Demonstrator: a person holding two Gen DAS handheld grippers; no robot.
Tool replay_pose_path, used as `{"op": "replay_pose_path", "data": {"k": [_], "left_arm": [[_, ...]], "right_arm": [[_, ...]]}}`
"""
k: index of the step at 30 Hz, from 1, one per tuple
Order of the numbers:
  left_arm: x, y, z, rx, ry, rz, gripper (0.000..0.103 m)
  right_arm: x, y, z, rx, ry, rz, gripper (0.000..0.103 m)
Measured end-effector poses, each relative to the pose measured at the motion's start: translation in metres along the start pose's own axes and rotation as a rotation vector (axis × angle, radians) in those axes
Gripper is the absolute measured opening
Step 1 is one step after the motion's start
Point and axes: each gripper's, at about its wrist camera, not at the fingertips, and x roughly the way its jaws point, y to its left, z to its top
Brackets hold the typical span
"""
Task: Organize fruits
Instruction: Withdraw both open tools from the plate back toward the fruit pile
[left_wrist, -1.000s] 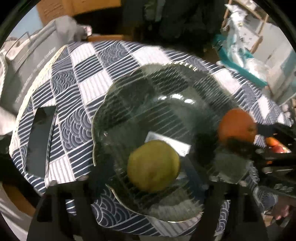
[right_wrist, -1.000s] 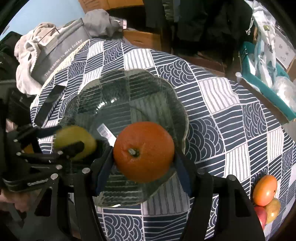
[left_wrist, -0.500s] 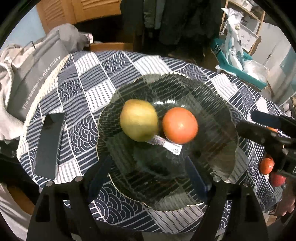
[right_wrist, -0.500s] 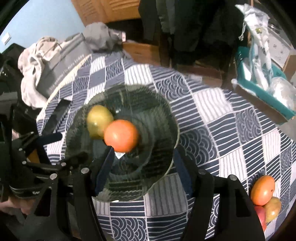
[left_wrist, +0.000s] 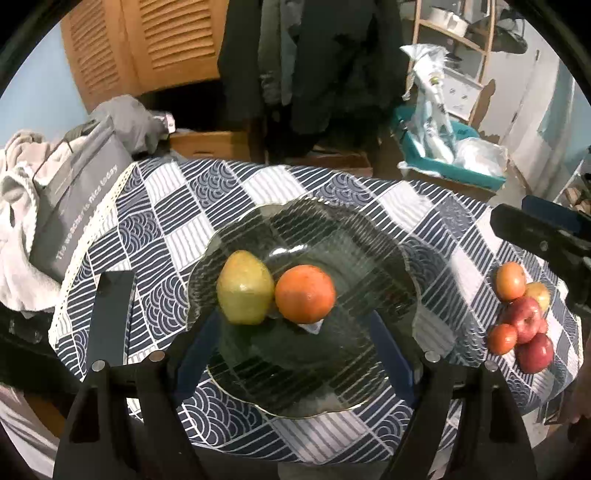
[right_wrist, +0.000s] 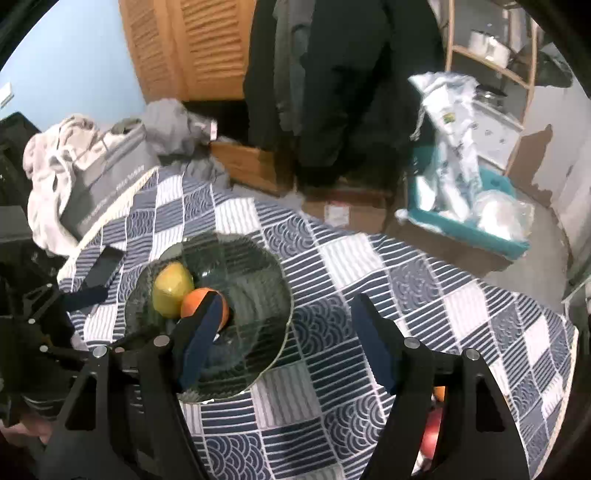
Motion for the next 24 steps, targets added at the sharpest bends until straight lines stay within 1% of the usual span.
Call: {"op": "replay_pose_path", "data": {"k": [6, 10, 13, 17, 22, 24], "left_arm": [[-0.020, -0.017, 0.004, 0.030, -0.058, -0.003, 0.083], [-0.031, -0.028, 0.008, 0.042, -0.076, -0.022, 0.083], [-0.041, -0.037, 0.010, 0.057, -0.105, -0.026, 0.086], [-0.053, -0.050, 0.012, 0.076, -0.144, -0.021, 0.086], [-0.068, -0.064, 0.017, 0.087, -0.178, -0.043, 0.086], [-0.075, -0.071, 0.018, 0.097, -0.197, -0.052, 0.087]], "right_arm": [[-0.031, -0.014, 0.000, 0.019, -0.061, -0.042, 0.074], [-0.051, -0.024, -0.002, 0.018, -0.106, -0.089, 0.081], [-0.066, -0.035, -0.005, 0.035, -0.137, -0.108, 0.081], [-0.085, -0.049, -0.010, 0.055, -0.171, -0.133, 0.084], [-0.112, -0.068, -0.020, 0.081, -0.225, -0.161, 0.085], [-0.123, -0.076, -0.024, 0.088, -0.244, -0.186, 0.086]]}}
